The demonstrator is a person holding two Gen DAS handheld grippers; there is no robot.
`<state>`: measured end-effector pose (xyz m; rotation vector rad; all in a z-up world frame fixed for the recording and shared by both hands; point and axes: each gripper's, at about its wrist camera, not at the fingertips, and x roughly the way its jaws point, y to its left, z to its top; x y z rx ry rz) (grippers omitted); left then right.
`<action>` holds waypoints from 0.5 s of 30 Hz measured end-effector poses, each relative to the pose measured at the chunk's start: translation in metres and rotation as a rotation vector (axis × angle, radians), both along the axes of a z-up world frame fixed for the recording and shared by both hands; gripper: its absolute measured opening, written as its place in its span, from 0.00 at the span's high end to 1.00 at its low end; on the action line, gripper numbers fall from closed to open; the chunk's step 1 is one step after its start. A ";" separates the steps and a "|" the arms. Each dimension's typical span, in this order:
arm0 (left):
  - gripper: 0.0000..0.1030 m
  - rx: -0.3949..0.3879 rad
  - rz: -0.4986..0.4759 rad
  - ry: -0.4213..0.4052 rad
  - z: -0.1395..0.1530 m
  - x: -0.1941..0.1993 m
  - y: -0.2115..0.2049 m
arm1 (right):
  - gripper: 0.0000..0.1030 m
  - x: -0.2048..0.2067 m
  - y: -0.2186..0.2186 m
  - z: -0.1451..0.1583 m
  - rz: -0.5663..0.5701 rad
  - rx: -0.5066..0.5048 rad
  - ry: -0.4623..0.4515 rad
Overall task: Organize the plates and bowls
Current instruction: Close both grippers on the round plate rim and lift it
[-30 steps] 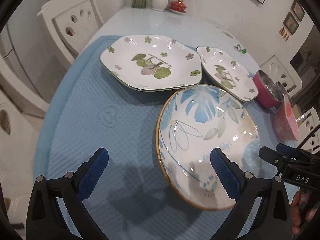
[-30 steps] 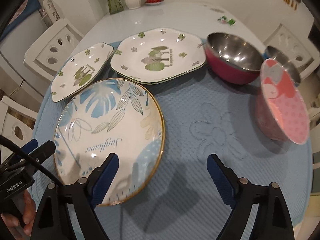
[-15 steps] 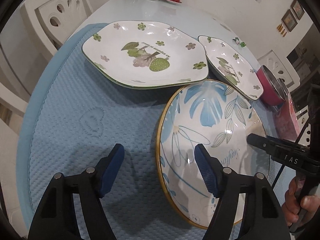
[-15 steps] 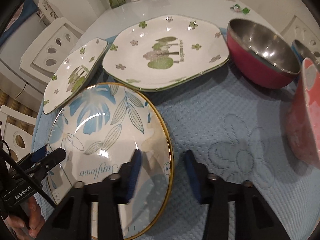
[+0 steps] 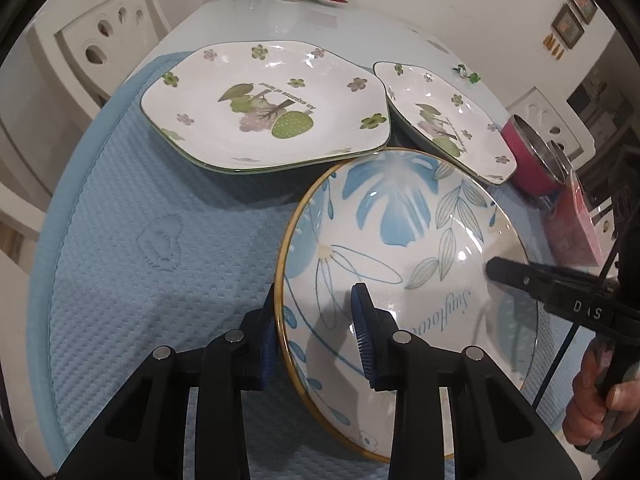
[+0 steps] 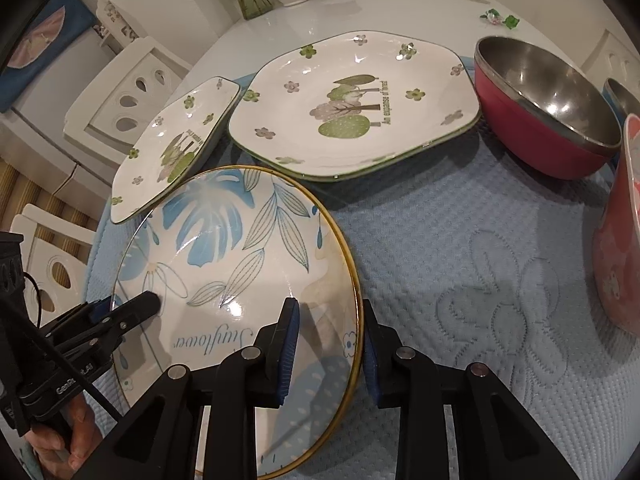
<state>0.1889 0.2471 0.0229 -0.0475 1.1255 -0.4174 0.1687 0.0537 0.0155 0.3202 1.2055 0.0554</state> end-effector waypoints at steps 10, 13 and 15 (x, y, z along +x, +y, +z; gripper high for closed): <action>0.71 -0.011 0.023 0.024 0.012 -0.035 0.010 | 0.73 -0.037 0.015 0.013 -0.017 -0.032 0.046; 0.71 0.009 0.052 0.042 0.015 -0.054 0.018 | 0.73 -0.059 0.025 0.011 -0.022 -0.013 0.086; 0.71 0.010 0.075 0.061 0.015 -0.066 0.027 | 0.72 -0.075 0.034 0.008 -0.021 0.001 0.119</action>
